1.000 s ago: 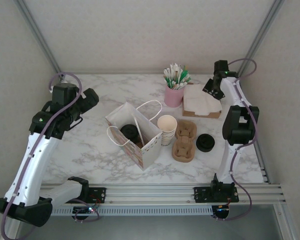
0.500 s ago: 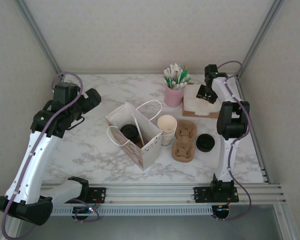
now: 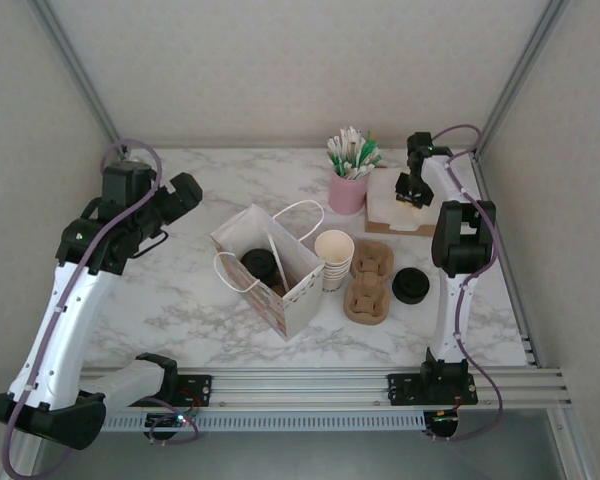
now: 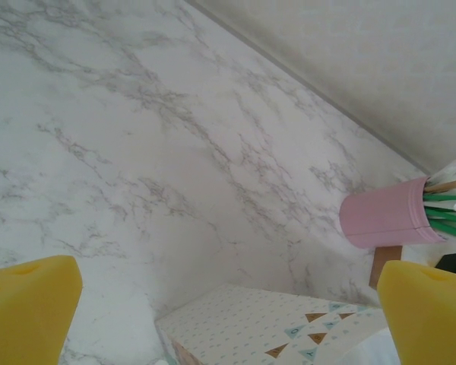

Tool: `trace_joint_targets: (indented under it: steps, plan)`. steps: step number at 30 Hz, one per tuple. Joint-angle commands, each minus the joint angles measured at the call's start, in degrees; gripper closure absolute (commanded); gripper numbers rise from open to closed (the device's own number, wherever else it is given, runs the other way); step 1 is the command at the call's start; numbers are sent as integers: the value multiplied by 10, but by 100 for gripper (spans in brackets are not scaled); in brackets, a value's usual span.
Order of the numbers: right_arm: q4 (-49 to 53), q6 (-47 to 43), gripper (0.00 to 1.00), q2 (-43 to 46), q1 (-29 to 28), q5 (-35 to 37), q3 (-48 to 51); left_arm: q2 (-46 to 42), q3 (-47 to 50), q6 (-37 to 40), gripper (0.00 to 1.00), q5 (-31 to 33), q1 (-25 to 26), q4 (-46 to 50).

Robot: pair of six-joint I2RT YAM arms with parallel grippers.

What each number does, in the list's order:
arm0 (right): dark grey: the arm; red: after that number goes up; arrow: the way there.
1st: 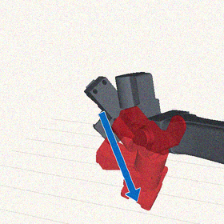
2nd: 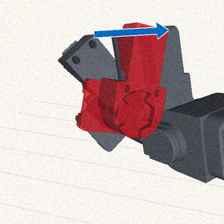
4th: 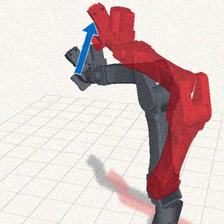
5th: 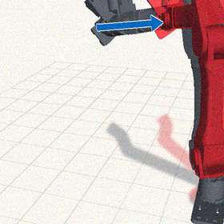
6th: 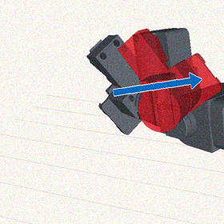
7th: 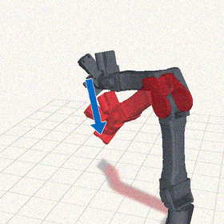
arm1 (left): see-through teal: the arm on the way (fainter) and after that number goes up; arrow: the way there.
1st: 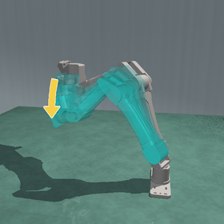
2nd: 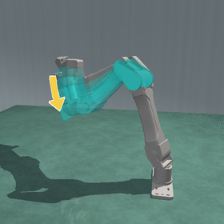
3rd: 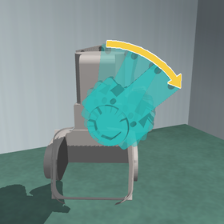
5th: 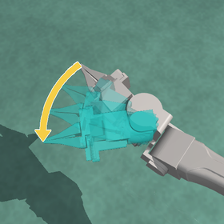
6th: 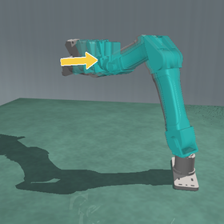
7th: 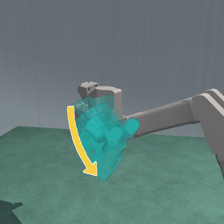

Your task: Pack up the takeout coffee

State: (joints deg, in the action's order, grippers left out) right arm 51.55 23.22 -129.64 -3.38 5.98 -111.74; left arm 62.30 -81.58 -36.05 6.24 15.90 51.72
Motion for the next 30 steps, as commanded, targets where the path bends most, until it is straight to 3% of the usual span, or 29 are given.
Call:
trace_joint_targets:
  steps: [1, 3, 8, 11, 16, 21, 26, 30]
  plan:
    - [-2, -1, 80, 18, -4, 5, -8, -3, -17, 1, 0, -9, -4, 13]
    - [1, -3, 84, 22, -5, 2, -11, -4, -19, 2, 0, -13, -4, 12]
    - [-17, -10, 83, 35, -4, -10, 0, -7, -18, 5, 0, -23, -4, 12]
    - [-31, -22, 69, 40, -5, -19, 14, -10, -17, 9, 0, -21, -4, 16]
    - [-38, -48, 58, 33, -5, -15, 20, -20, -17, 14, 0, -13, -5, 25]
    - [-33, -67, 59, 9, -5, 3, 11, -21, -23, 15, 0, -12, -4, 33]
    - [-36, -66, 68, 0, -5, -6, 4, -18, -29, 15, 0, -12, -4, 36]
    - [-35, -74, 65, -10, -6, -7, -3, -14, -34, 13, 0, -16, -3, 36]
